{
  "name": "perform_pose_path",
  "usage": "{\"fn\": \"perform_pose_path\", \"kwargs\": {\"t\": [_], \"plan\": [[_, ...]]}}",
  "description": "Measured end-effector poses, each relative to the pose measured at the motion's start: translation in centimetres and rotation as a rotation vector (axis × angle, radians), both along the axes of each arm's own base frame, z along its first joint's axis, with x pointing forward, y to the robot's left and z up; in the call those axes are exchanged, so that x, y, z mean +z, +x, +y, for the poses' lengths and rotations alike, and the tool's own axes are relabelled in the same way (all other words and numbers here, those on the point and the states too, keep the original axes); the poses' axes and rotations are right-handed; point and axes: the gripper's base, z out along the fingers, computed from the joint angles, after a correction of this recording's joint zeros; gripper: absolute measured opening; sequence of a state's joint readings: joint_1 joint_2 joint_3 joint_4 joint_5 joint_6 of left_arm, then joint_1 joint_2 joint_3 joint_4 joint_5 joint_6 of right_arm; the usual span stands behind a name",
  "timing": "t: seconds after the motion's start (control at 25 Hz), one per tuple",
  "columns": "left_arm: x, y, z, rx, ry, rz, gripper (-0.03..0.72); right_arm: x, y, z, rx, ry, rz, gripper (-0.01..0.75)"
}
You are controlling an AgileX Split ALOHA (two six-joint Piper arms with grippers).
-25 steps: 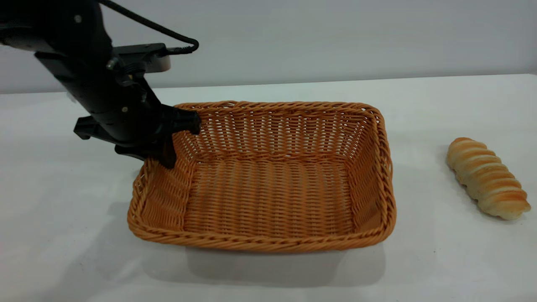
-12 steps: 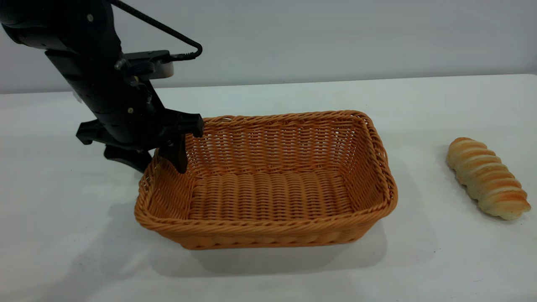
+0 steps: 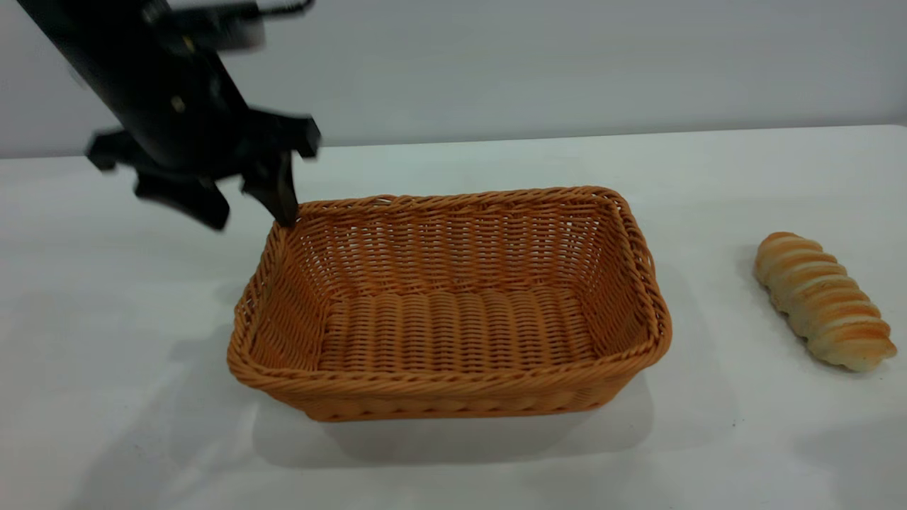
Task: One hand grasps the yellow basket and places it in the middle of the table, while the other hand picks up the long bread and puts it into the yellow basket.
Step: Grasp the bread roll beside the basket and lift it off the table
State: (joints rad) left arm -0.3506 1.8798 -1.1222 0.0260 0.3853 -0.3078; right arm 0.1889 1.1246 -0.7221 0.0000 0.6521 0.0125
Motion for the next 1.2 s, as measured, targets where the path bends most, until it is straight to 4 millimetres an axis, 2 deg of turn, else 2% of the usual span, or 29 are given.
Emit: {"fn": "perform_pose_path", "kwargs": {"t": [0.16, 0.44, 0.64, 0.96, 1.2], "plan": [[2.4, -0.5, 0.6, -0.034, 0.040, -0.042, 0.580, -2.8, 3.0, 0.6, 0.001, -0.021, 0.106, 0.593], [6.1, -1.8, 1.5, -0.056, 0.084, -0.093, 0.580, -6.9, 8.8, 1.7, -0.003, -0.050, 0.297, 0.593], [9.1, -3.1, 2.2, -0.063, 0.107, -0.142, 0.580, -9.2, 12.2, 2.2, -0.008, -0.068, 0.400, 0.592], [13.6, -5.6, 3.3, -0.044, 0.085, -0.227, 0.580, -13.0, 16.4, 0.4, -0.045, -0.082, 0.511, 0.592], [16.0, -7.6, 4.0, -0.031, 0.073, -0.268, 0.580, -15.7, 18.4, -1.1, -0.061, -0.080, 0.558, 0.592]]}}
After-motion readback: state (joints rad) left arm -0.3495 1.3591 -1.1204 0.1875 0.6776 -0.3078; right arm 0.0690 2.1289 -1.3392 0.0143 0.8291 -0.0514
